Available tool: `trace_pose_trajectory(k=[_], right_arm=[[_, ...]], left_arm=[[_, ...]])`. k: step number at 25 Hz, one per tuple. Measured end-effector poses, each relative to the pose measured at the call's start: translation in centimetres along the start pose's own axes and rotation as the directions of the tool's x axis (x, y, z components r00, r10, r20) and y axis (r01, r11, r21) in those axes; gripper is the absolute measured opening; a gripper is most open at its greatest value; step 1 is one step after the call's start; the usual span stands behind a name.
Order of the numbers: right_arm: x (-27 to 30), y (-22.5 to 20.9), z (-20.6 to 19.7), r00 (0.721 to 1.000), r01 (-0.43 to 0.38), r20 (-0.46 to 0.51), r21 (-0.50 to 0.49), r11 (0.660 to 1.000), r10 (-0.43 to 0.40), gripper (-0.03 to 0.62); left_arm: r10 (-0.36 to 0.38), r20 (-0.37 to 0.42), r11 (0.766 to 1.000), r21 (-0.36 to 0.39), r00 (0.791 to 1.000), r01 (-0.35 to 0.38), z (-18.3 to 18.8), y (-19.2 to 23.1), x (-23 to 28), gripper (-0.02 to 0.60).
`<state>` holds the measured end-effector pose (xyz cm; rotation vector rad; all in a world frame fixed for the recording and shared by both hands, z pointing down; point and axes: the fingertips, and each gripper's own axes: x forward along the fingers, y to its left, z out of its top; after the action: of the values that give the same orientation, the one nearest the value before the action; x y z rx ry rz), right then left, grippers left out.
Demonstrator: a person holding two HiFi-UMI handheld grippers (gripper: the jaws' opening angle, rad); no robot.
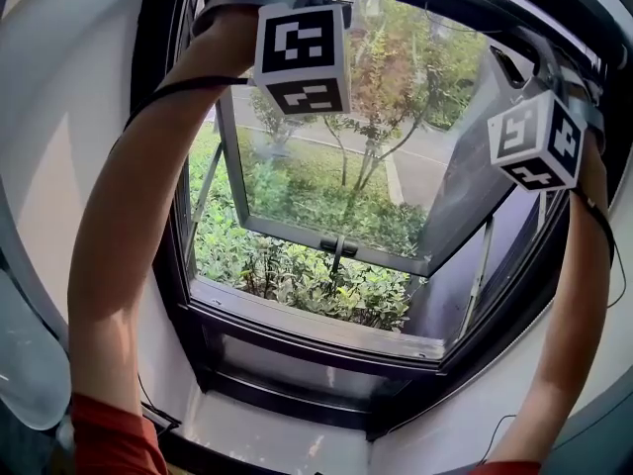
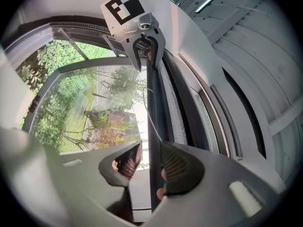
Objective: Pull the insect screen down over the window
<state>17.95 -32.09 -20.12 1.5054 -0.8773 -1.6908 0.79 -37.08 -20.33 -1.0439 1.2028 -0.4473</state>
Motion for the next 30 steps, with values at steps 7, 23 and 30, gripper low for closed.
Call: trace_pose_trajectory(k=[7,23,30], right_arm=[[-2.0,3.1,0.4,0.999,-0.021,0.03,0.008,1.0,0.02,0.133],[-5.9,8.4,1.5,0.996,-0.056,0.066,0.057,0.997,0.052,0.132],[-7.5,10.8,1.6,0.995,-0.071,0.071,0.059,0.996,0.066,0.124]], left_arm=[[-0.033,0.008,0.999,0.022,0.999,0.033,0.0,-3.1,-2.0,0.152],[-0.113,0.019,0.994,0.011,0.993,0.113,-0.2,-8.4,-6.2,0.152],[-0.118,0.04,0.993,0.005,0.992,0.118,0.1,-10.7,-7.8,0.15]])
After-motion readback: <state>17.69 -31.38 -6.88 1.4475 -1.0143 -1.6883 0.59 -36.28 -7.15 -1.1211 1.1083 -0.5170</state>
